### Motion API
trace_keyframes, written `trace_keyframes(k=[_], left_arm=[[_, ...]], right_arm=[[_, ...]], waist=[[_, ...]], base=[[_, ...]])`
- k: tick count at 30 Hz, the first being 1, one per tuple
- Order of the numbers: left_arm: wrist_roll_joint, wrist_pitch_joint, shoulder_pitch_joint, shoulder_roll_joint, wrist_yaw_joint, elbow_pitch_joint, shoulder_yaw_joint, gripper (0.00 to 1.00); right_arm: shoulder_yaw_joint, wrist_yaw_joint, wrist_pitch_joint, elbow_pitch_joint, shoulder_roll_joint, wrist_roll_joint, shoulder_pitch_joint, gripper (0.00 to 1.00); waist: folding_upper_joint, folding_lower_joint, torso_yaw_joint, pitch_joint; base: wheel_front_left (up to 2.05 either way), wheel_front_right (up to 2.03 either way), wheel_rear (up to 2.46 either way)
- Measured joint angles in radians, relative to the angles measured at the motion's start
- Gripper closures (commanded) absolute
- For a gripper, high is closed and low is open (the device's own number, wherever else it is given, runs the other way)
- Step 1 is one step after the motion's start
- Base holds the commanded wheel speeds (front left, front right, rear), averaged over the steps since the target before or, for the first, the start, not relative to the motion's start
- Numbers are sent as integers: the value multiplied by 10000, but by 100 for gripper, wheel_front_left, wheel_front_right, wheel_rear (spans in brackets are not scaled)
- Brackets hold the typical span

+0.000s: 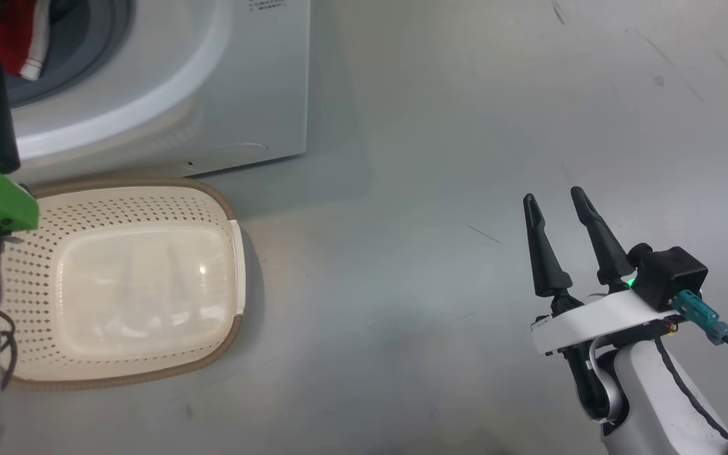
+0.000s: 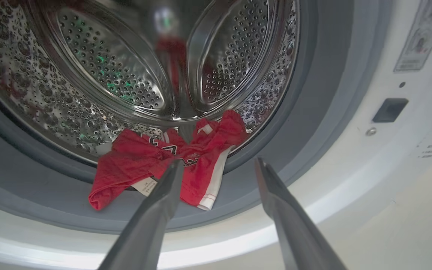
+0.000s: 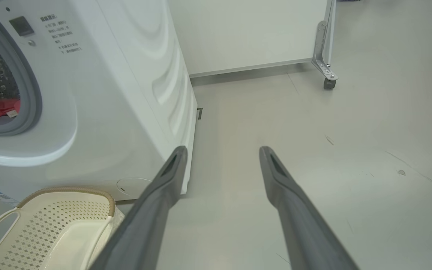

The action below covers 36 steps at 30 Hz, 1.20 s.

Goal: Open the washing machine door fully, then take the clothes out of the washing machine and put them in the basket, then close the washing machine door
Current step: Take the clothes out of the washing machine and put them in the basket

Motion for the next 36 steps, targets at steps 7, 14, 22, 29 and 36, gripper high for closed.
trace_keyframes(k=[7, 14, 22, 29, 36], left_arm=[[27, 798, -902, 575, 6, 792, 128, 0], [27, 1546, -1828, 1003, 6, 1452, 117, 0], [81, 2042, -2955, 1505, 4, 2433, 121, 0], [207, 2556, -3515, 1858, -4, 3168, 123, 0], [280, 2702, -4164, 2109, -6, 3699, 117, 0]], right_arm=[[21, 92, -2, 123, 153, 0, -256, 0], [31, 102, -2, 198, 263, 0, -370, 0], [10, 201, -13, 192, 420, 0, -562, 0], [69, 307, -75, 48, 504, -2, -678, 0], [-44, 364, -75, -48, 550, -4, -857, 0]], waist=[[0, 0, -533, 474], [0, 0, -937, 882], [0, 0, -1266, 1297], [0, 0, -1526, 1547], [0, 0, -1733, 1794]], base=[[0, 0, 0], [0, 0, 0], [0, 0, 0], [0, 0, 0], [0, 0, 0]])
